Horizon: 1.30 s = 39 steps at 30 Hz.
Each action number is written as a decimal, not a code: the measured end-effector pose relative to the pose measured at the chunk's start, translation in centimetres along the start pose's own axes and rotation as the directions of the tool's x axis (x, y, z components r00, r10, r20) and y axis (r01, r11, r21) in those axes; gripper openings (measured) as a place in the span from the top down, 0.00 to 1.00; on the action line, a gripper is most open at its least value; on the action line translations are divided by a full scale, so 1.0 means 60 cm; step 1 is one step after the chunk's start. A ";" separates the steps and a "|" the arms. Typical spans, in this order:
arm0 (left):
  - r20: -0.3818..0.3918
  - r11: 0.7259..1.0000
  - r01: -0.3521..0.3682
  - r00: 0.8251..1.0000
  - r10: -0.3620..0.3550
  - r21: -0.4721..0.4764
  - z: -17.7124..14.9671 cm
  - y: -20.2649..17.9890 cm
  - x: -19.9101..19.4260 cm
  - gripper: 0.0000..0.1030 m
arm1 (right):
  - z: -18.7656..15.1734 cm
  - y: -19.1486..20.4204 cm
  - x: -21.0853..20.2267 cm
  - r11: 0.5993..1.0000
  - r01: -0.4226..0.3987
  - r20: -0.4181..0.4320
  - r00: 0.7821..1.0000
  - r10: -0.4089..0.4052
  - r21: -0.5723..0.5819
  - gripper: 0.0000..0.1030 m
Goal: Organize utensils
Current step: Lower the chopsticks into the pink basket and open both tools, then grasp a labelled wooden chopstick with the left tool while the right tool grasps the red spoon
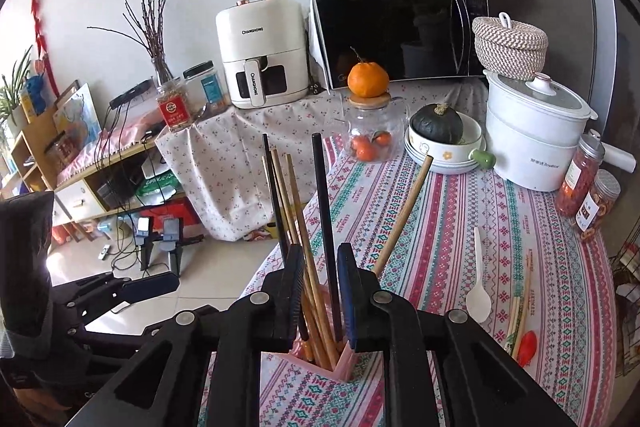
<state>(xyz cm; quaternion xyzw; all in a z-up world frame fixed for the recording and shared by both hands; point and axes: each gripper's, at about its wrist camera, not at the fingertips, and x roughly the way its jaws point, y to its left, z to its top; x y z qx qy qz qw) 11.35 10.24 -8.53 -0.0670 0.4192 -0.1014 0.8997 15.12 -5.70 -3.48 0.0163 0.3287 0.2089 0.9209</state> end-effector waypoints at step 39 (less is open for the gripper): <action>-0.173 0.985 0.097 0.982 -0.072 0.142 -0.013 -0.296 0.122 0.13 | -0.135 -0.382 -0.134 0.875 0.311 -0.235 0.943 -0.236 0.370 0.13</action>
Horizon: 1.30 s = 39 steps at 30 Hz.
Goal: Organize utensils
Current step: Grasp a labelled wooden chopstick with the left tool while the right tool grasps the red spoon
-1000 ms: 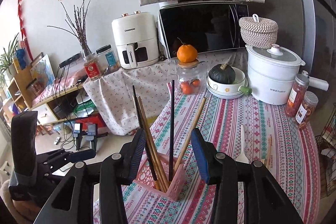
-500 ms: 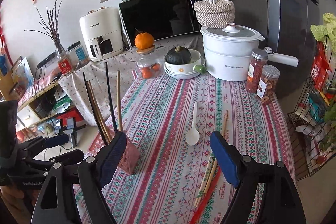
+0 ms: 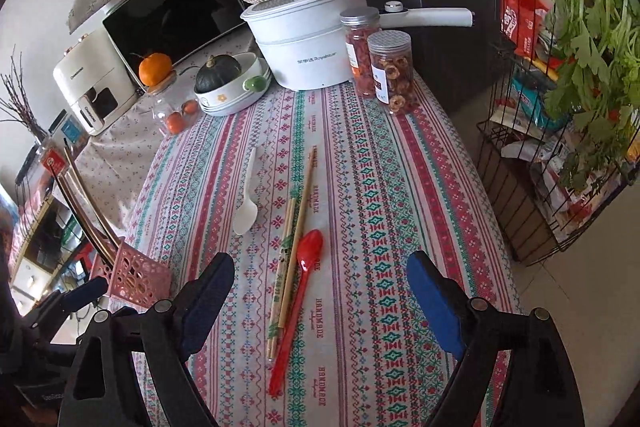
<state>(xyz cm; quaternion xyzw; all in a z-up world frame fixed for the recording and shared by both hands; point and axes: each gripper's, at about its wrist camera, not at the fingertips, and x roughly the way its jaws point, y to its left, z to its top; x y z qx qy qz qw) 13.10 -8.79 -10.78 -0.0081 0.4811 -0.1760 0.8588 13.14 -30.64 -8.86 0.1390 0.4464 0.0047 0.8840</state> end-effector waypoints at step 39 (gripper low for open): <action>-0.080 0.996 -0.031 0.996 0.037 0.081 0.059 -0.053 0.085 0.95 | 0.009 -0.070 0.106 0.995 0.103 -0.182 0.979 -0.097 0.020 0.13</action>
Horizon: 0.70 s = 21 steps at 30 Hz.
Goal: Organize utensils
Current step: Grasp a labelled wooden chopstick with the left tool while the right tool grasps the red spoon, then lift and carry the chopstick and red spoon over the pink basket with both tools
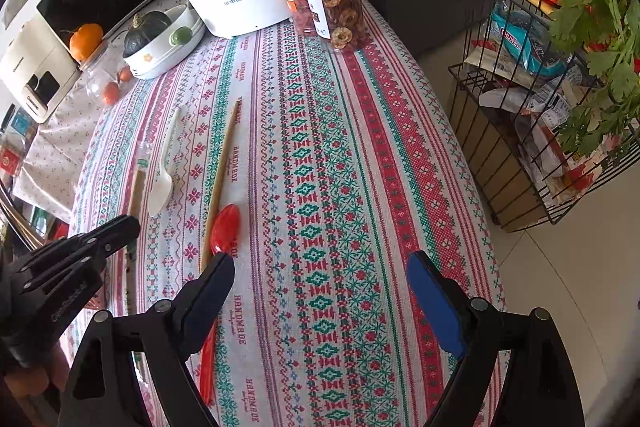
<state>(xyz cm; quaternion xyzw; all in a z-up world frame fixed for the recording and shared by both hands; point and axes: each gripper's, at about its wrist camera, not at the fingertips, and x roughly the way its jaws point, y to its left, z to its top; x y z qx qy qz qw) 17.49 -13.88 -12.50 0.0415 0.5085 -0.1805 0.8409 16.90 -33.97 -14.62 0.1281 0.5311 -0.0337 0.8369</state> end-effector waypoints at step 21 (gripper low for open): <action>0.220 0.992 0.127 0.968 -0.124 0.001 -0.092 0.119 -0.155 0.95 | 0.003 0.142 0.118 0.978 0.102 -0.106 0.987 -0.122 -0.180 0.52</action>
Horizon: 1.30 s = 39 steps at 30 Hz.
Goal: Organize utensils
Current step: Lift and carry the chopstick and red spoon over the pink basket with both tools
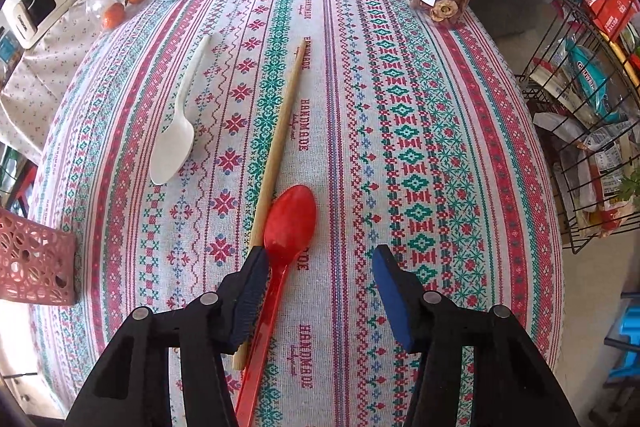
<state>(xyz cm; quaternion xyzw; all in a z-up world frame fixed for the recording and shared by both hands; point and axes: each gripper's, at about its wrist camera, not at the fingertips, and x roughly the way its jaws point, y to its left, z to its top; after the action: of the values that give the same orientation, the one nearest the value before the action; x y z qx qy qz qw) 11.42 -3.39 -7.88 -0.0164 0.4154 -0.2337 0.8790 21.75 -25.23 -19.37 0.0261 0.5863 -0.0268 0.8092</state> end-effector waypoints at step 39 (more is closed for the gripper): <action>0.607 0.959 -0.232 0.743 0.281 -0.161 0.022 0.068 -0.081 0.95 | -0.034 0.030 -0.247 0.968 -0.249 0.440 0.866 0.235 -0.027 0.78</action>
<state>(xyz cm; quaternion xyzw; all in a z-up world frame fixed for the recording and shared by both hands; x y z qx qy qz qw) 11.38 2.09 -4.42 -0.0683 0.1076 -0.0761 0.9889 15.36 -23.10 -5.90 0.1052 0.3798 0.0607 0.9170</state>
